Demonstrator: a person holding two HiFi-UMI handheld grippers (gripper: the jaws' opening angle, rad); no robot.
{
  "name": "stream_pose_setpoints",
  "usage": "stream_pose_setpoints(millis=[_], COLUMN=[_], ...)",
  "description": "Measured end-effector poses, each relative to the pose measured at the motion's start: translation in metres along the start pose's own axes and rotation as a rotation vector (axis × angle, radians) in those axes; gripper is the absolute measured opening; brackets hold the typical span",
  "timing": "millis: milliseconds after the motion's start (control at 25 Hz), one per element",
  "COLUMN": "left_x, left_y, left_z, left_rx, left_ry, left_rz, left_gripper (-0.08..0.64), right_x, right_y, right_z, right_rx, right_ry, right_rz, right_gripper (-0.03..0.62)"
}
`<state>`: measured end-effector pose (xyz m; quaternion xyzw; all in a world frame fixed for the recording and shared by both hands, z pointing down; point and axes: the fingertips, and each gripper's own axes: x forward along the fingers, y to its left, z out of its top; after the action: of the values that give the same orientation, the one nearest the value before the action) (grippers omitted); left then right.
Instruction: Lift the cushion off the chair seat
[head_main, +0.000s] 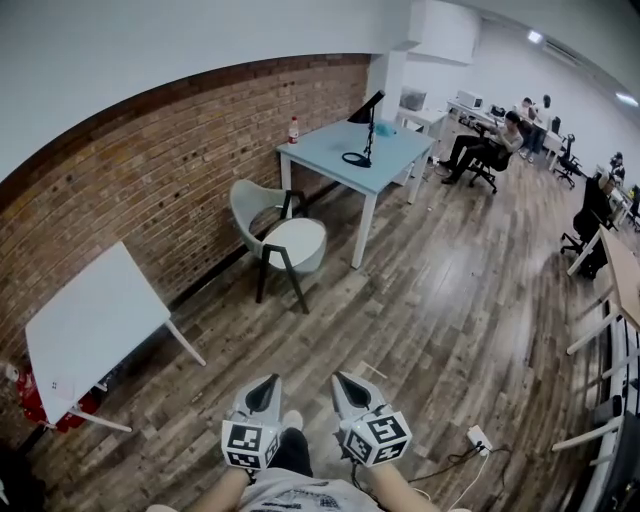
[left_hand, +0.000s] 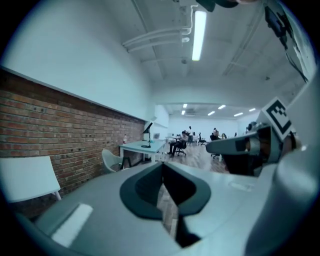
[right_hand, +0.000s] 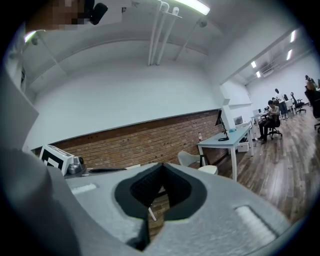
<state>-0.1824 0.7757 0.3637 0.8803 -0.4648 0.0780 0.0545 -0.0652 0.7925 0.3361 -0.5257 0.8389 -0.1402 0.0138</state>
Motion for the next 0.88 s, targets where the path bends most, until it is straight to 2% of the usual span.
stream_pose_setpoints(millis=[160, 480, 880], left_x=[0.065, 0.174, 0.27], left_y=[0.047, 0.145, 0.211], left_z=[0.02, 0.049, 0.066], left_rx=[0.007, 0.003, -0.012], left_ry=[0.003, 0.028, 0.03], left_rz=[-0.01, -0.009, -0.035], left_gripper=[-0.009, -0.008, -0.008], right_x=[0.078, 0.22, 0.315], right_y=[-0.025, -0.07, -0.131], right_z=[0.027, 0.051, 0.08], right_rx=[-0.007, 0.019, 0.045], right_ry=[-0.007, 0.037, 0.035], right_rz=[0.016, 0.02, -0.026], right_gripper=[-0.003, -0.003, -0.003])
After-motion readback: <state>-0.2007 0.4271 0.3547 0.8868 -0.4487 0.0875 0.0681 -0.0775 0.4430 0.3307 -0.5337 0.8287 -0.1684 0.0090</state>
